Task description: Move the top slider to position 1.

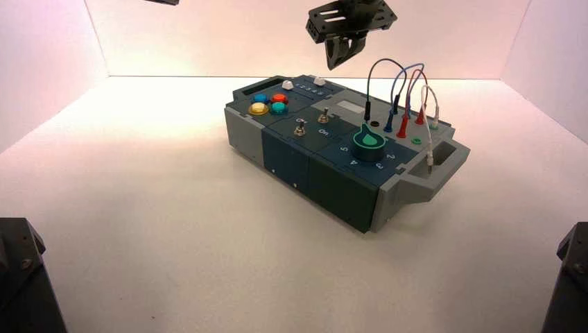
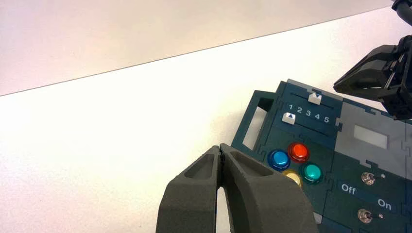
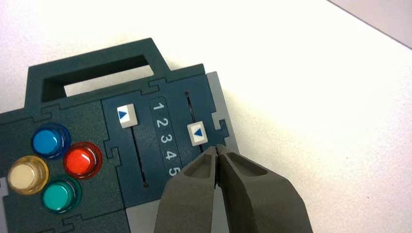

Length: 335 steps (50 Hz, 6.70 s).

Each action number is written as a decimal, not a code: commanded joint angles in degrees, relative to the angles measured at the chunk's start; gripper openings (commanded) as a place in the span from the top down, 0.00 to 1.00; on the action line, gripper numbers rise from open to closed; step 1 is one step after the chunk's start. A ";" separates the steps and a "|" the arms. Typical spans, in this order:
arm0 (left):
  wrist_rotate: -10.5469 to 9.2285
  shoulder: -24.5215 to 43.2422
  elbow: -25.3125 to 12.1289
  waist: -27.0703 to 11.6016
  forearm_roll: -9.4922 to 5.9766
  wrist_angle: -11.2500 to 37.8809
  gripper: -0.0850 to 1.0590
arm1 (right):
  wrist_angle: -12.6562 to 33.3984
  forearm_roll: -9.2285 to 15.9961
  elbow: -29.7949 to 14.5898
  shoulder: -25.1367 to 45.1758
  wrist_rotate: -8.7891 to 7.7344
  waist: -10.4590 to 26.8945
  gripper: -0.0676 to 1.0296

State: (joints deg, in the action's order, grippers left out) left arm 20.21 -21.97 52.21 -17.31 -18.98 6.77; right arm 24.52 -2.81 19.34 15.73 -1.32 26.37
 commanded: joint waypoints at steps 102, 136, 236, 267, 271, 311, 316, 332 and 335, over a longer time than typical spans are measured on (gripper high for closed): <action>0.26 1.14 -1.93 0.88 0.18 -0.62 0.95 | 4.66 3.25 -8.61 5.36 -0.09 0.35 0.96; 0.26 1.14 -1.93 1.49 0.18 -0.62 0.95 | 6.59 3.34 -14.85 9.05 -0.09 1.93 0.96; 0.26 0.79 -1.76 2.02 0.18 -0.53 0.95 | 7.38 3.34 -11.69 5.45 0.62 1.76 0.96; 0.26 0.97 -2.02 2.02 0.18 -0.53 0.95 | 7.65 2.99 -13.18 6.06 0.35 1.67 0.96; 0.26 1.05 -1.93 2.02 0.18 -0.62 0.95 | 7.65 2.90 -12.92 5.62 0.35 1.58 0.96; 0.26 0.79 -1.76 2.02 0.18 -0.53 0.95 | 7.65 2.90 -11.60 6.94 0.53 1.32 0.96; 0.26 0.70 -1.76 2.02 0.18 -0.53 0.95 | 7.56 2.99 -12.22 7.73 0.53 1.41 0.96; 0.26 0.62 -2.02 2.02 0.18 -0.62 0.95 | 8.61 2.90 -15.91 10.63 0.35 1.58 0.96; 0.26 0.70 -2.02 2.02 0.18 -0.53 0.95 | 9.05 2.90 -16.70 10.99 0.35 1.58 0.96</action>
State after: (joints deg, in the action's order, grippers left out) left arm 20.21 -20.48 52.03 -15.56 -18.98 6.68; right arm 33.57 0.00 5.45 27.25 -0.88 27.69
